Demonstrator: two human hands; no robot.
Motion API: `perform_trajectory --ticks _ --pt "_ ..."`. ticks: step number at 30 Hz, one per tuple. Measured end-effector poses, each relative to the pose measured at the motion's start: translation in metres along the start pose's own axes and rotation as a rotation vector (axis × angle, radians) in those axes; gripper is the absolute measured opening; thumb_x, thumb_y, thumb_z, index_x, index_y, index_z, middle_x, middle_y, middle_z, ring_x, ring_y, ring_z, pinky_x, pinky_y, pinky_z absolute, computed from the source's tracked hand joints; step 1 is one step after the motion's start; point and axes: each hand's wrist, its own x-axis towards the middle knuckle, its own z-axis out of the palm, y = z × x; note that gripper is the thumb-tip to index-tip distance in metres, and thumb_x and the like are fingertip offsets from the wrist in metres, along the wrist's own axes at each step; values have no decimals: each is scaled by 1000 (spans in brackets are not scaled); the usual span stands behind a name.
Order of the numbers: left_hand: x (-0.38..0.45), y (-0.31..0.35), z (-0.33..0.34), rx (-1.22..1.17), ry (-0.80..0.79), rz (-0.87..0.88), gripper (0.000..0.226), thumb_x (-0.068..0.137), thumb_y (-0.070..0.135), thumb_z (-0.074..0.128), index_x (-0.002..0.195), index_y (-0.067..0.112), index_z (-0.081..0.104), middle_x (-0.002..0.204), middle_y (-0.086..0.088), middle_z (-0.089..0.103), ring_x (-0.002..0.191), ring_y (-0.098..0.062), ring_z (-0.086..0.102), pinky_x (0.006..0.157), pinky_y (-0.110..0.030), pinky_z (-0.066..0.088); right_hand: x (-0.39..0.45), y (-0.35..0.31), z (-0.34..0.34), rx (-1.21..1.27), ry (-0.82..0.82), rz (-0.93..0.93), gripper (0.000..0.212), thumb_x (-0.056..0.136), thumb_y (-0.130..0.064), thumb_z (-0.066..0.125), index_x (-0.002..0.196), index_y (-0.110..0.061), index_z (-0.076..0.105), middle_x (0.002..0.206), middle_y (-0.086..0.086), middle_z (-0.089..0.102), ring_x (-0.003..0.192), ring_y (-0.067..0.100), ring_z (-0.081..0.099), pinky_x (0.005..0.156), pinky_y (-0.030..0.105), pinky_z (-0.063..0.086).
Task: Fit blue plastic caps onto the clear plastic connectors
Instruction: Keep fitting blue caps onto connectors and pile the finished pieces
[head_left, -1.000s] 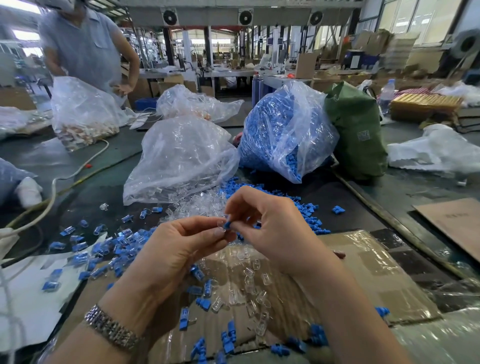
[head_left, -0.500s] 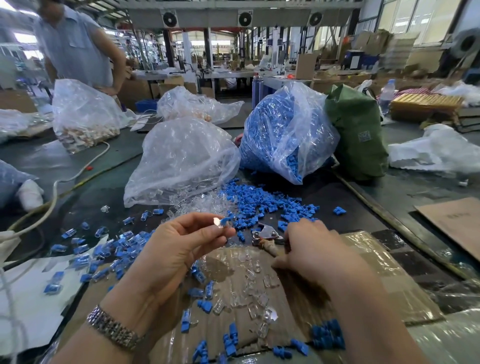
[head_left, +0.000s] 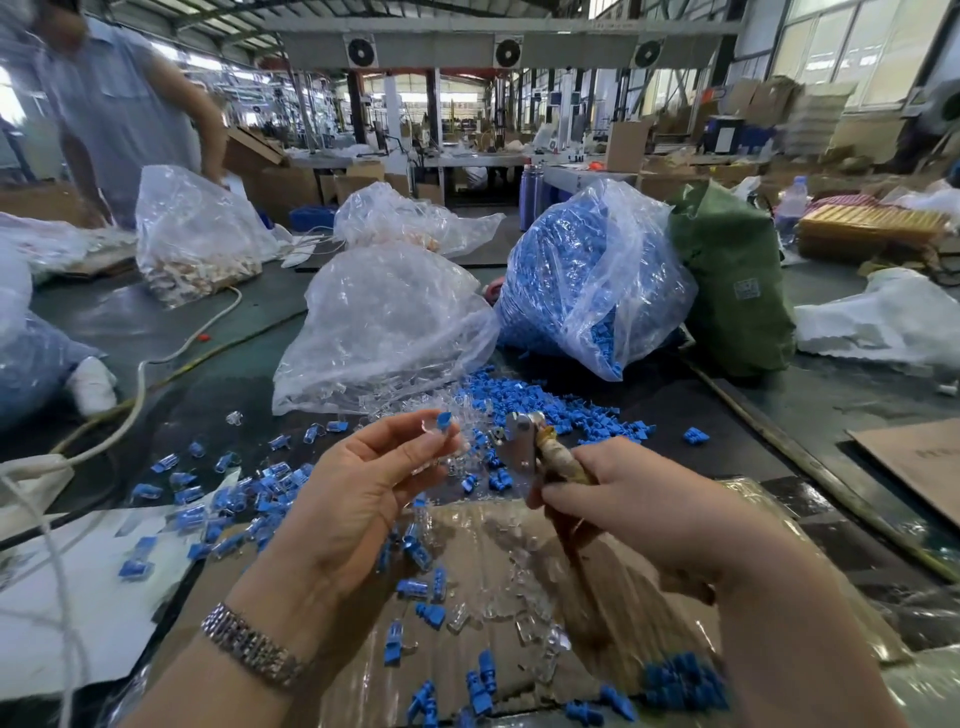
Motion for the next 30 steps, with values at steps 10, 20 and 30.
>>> perform_trajectory --ticks 10,20,30 --pt "-6 0 4 273 -9 87 33 68 27 81 100 21 80 109 -6 77 101 -19 72 91 -37 51 -5 -17 16 175 -103 -57 26 103 -24 56 96 -1 67 94 8 78 96 31 72 97 56 52" --pt "-9 -2 10 372 15 176 27 74 22 75 101 16 79 104 -7 78 102 -21 73 94 -36 52 -4 -22 26 138 -75 -77 32 105 -38 50 84 -14 50 74 5 68 65 25 68 76 46 57" --pt "-8 1 10 426 20 296 22 77 19 74 98 18 80 100 -3 79 99 -15 74 87 -17 55 -3 -23 26 133 -47 -122 47 100 -54 47 94 -9 58 75 7 70 61 16 66 63 31 52"
